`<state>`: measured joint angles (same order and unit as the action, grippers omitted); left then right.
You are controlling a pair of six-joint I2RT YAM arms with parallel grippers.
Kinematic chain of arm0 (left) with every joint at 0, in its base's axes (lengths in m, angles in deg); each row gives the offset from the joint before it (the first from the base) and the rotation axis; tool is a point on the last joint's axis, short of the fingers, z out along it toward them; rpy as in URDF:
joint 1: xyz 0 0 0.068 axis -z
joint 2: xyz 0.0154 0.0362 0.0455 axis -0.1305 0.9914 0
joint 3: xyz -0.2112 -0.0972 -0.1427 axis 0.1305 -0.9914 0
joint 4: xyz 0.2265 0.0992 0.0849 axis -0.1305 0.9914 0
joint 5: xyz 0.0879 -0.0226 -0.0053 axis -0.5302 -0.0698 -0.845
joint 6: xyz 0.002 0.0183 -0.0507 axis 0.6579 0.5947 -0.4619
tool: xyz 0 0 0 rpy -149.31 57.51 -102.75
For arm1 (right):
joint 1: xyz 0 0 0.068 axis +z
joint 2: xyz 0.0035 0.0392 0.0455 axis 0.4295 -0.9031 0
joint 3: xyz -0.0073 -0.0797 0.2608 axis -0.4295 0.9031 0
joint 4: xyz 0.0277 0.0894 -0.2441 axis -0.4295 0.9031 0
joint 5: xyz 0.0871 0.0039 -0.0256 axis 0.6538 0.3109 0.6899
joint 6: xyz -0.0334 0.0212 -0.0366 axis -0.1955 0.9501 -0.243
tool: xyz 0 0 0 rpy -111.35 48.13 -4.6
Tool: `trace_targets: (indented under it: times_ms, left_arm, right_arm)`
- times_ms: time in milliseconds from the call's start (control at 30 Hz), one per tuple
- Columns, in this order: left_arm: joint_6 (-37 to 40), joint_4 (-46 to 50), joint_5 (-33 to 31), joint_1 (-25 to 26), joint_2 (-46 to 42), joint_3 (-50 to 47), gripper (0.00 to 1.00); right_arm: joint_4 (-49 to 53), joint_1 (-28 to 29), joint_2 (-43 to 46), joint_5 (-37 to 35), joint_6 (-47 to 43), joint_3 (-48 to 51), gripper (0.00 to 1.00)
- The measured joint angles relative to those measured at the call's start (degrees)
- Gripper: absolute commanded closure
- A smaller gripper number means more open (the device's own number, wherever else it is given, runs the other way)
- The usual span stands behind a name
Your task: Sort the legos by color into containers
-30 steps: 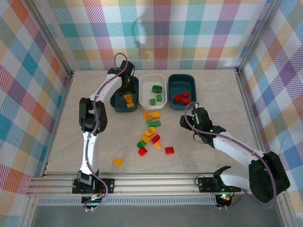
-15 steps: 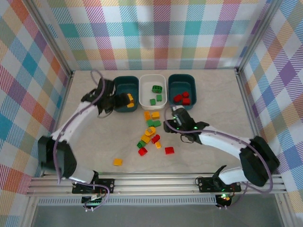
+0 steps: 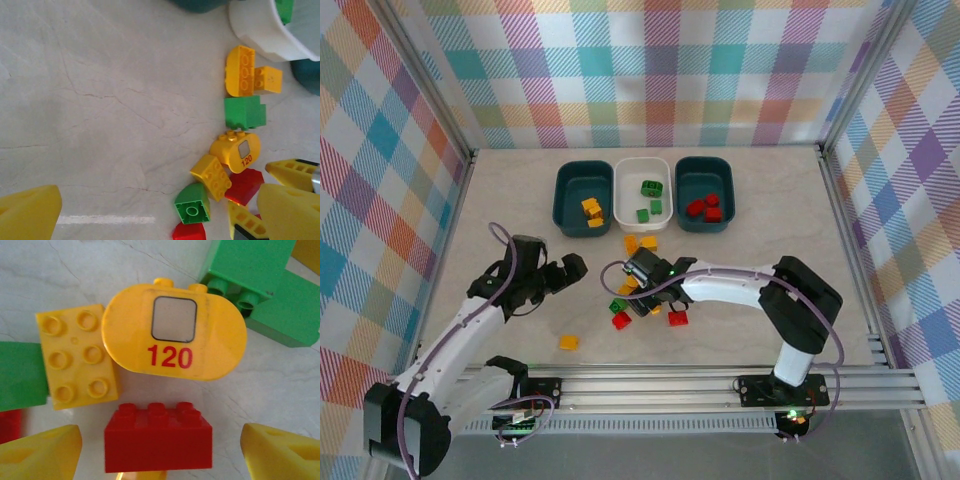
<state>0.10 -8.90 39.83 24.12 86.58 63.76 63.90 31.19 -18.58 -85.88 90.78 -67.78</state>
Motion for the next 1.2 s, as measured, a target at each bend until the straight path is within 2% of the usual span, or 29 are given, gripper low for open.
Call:
trace_targets:
  times_ms: [300, 633, 867, 1033, 1200]
  left_arm:
    - [0.04, 0.04, 0.46, 0.00, 1.33, 0.07, 0.00]
    - [0.44, 0.13, 0.44, 0.00, 1.70, 0.17, 0.00]
    - [0.44, 0.26, 0.72, 0.00, 2.78, 1.16, 0.00]
    - [0.39, -0.07, 1.75, 0.17, 4.74, 1.49, 0.00]
    - [0.46, 0.07, 1.27, 3.17, 7.56, 3.21, 0.01]
  right_arm:
    - [1.64, -0.02, -4.66, 0.11, -3.80, -2.67, 0.26]
    - [0.85, -0.02, -4.63, 0.22, -3.89, -2.64, 0.45]
    - [0.57, -1.64, 1.29, -0.37, -3.30, -0.11, 0.49]
    - [-0.04, -6.91, 6.16, -0.59, -1.86, -0.83, 0.51]
    - [-1.09, -18.88, 5.03, -0.63, 1.70, -6.43, 0.51]
